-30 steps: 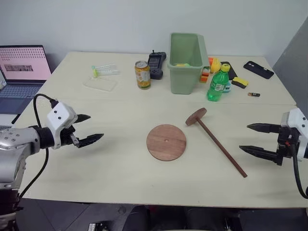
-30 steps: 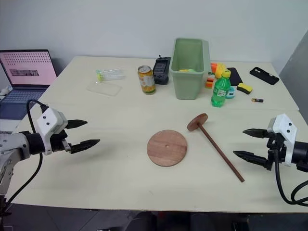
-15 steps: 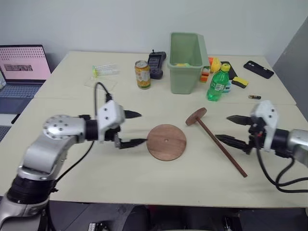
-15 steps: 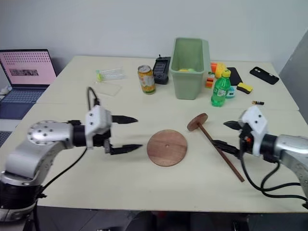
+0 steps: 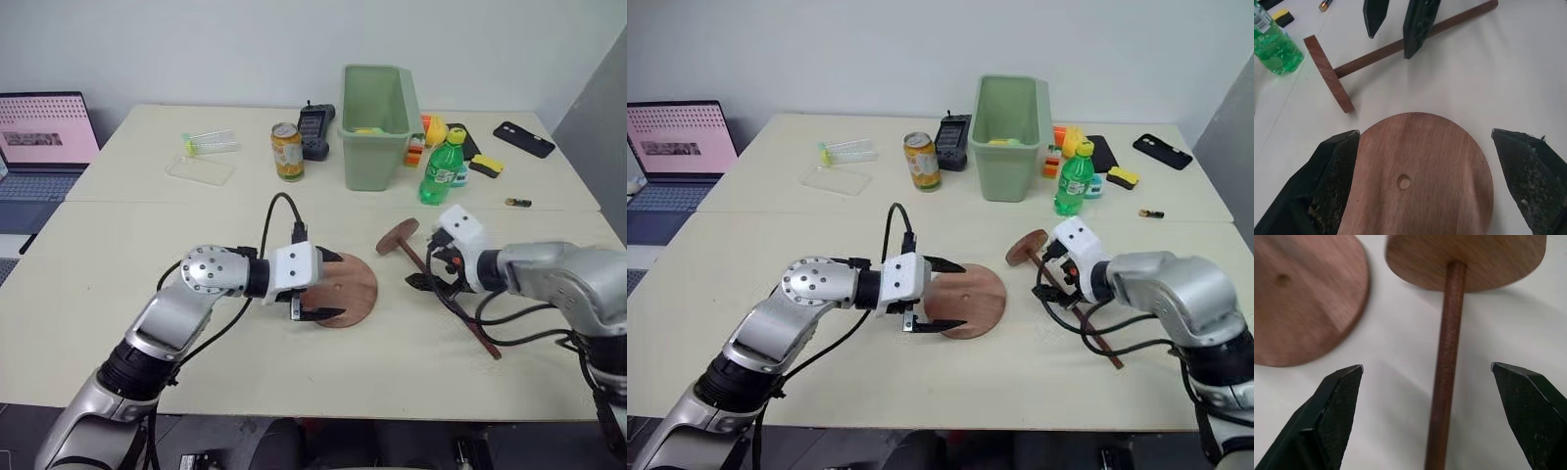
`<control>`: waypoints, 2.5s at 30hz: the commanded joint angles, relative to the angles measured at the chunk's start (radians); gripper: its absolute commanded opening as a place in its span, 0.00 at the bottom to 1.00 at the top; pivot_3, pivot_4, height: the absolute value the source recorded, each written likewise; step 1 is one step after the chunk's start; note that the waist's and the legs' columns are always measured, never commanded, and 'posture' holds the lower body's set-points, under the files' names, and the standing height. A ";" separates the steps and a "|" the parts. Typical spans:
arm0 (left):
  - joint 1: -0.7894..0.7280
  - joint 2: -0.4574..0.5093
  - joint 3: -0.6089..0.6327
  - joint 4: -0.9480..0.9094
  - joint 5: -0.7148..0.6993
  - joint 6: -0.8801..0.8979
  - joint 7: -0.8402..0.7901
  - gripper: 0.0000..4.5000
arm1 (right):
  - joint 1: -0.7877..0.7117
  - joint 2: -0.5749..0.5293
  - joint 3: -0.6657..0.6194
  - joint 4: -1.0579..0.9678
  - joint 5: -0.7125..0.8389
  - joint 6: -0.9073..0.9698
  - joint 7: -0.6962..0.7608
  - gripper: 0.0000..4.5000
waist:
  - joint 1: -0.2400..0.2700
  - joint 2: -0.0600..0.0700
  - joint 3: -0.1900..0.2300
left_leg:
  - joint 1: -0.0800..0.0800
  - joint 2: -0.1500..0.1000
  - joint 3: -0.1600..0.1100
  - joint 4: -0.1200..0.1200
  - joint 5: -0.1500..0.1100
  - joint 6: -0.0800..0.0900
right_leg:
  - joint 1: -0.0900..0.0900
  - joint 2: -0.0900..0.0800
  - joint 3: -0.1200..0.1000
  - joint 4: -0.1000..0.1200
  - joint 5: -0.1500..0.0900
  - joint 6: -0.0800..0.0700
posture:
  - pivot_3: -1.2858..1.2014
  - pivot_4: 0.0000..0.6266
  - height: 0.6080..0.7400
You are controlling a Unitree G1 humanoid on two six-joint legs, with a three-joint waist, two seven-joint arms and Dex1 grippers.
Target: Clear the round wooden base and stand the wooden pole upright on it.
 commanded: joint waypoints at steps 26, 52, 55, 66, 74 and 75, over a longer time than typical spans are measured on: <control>0.022 -0.127 0.030 -0.051 -0.055 -0.045 0.011 1.00 | -0.409 0.102 0.241 0.538 -0.140 0.068 0.267 0.22 | -0.001 0.000 0.000 | -0.003 0.000 0.000 0.000 0.000 0.000 | -0.003 -0.001 -0.001 0.000 0.000 0.000 | 0.52 0.24 1.00; -0.030 -0.132 0.058 -0.018 -0.091 -0.021 0.039 1.00 | -0.427 0.084 0.117 0.430 -0.143 0.102 0.272 0.05 | -0.001 0.000 0.000 | -0.004 0.000 -0.001 0.000 0.000 0.000 | -0.003 -0.001 -0.001 0.000 0.000 0.000 | 0.52 0.24 1.00; -0.040 -0.129 0.062 -0.004 -0.090 -0.028 0.035 1.00 | -0.435 0.087 0.067 0.404 -0.136 0.126 0.259 0.05 | 0.000 0.000 0.000 | -0.004 0.000 -0.001 0.000 0.000 0.000 | -0.004 -0.001 -0.001 0.000 0.000 0.000 | 0.52 0.24 1.00; -0.060 -0.034 0.185 0.041 -0.151 0.016 -0.008 1.00 | -0.297 0.023 -0.197 0.056 -0.059 -0.212 0.320 0.05 | 0.000 0.001 0.000 | -0.008 0.000 -0.001 0.000 0.000 0.000 | -0.007 -0.001 -0.002 -0.001 0.000 0.000 | 0.52 0.24 1.00; 0.025 0.161 0.265 0.070 -0.126 -0.029 -0.105 1.00 | -0.024 0.397 -0.317 -0.237 -0.070 -0.667 0.134 0.05 | -0.011 0.002 0.001 | -0.009 0.003 -0.002 -0.001 0.000 0.000 | -0.009 -0.001 -0.002 0.001 0.000 0.000 | 0.52 0.24 1.00; 0.031 0.170 0.274 0.071 -0.133 -0.028 -0.103 1.00 | -0.005 0.430 -0.306 -0.247 -0.074 -0.703 0.123 0.05 | -0.011 0.002 0.001 | -0.010 0.003 -0.002 -0.001 0.000 0.000 | -0.011 -0.001 -0.002 0.002 0.000 0.000 | 0.52 0.24 1.00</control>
